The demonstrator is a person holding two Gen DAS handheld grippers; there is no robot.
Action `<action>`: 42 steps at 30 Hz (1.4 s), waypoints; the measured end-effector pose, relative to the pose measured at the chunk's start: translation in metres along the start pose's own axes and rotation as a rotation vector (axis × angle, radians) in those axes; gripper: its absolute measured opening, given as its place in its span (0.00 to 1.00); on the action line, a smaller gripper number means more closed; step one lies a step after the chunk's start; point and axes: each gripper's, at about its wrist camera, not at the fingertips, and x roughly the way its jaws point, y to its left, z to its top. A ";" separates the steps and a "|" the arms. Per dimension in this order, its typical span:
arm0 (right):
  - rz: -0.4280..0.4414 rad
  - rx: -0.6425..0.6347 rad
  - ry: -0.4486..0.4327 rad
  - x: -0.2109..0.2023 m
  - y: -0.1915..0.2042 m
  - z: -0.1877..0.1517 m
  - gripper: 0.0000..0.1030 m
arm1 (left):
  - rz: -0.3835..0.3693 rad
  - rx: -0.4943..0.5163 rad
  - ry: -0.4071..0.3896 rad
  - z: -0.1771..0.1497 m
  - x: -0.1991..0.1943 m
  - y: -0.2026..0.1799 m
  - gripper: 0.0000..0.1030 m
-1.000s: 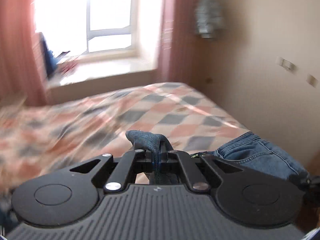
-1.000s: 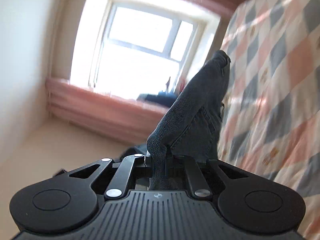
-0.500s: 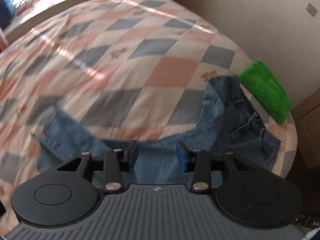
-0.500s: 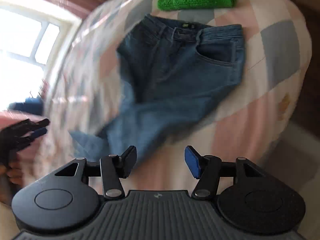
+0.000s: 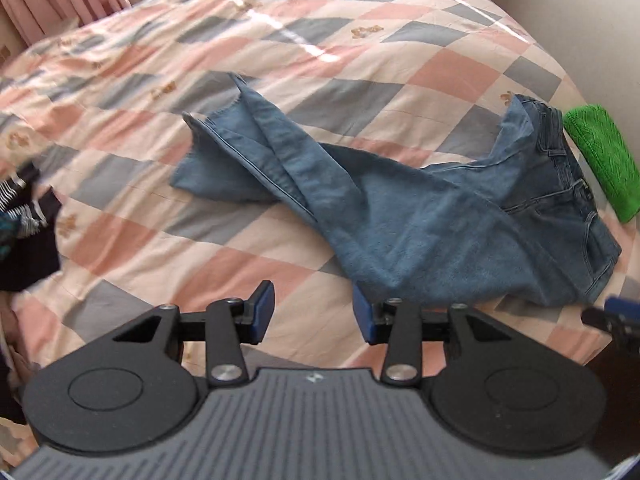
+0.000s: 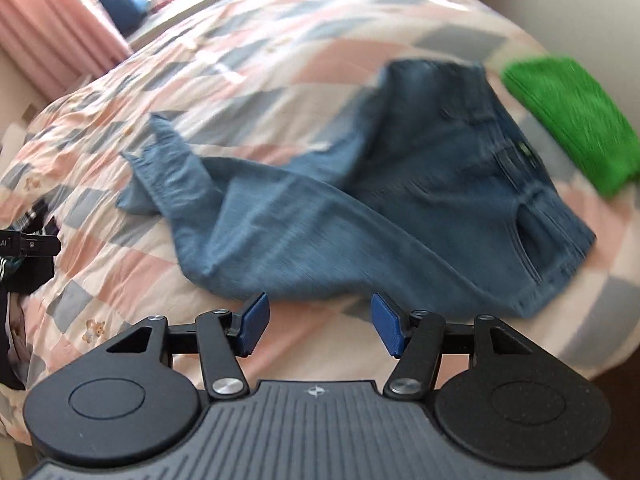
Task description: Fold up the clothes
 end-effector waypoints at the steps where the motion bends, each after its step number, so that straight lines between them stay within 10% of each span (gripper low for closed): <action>1: 0.000 0.000 -0.004 0.001 0.005 -0.001 0.59 | 0.003 0.012 -0.009 -0.001 -0.004 0.002 0.38; 20: -0.029 0.115 0.026 0.008 0.033 -0.044 0.63 | -0.079 0.135 -0.081 -0.019 0.012 0.020 0.41; 30: -0.017 0.068 0.089 0.064 -0.044 -0.004 0.66 | -0.086 0.376 -0.132 0.057 0.117 -0.015 0.53; 42: 0.035 -0.123 0.058 0.149 -0.085 0.057 0.66 | -0.236 0.116 0.241 0.192 0.283 -0.045 0.66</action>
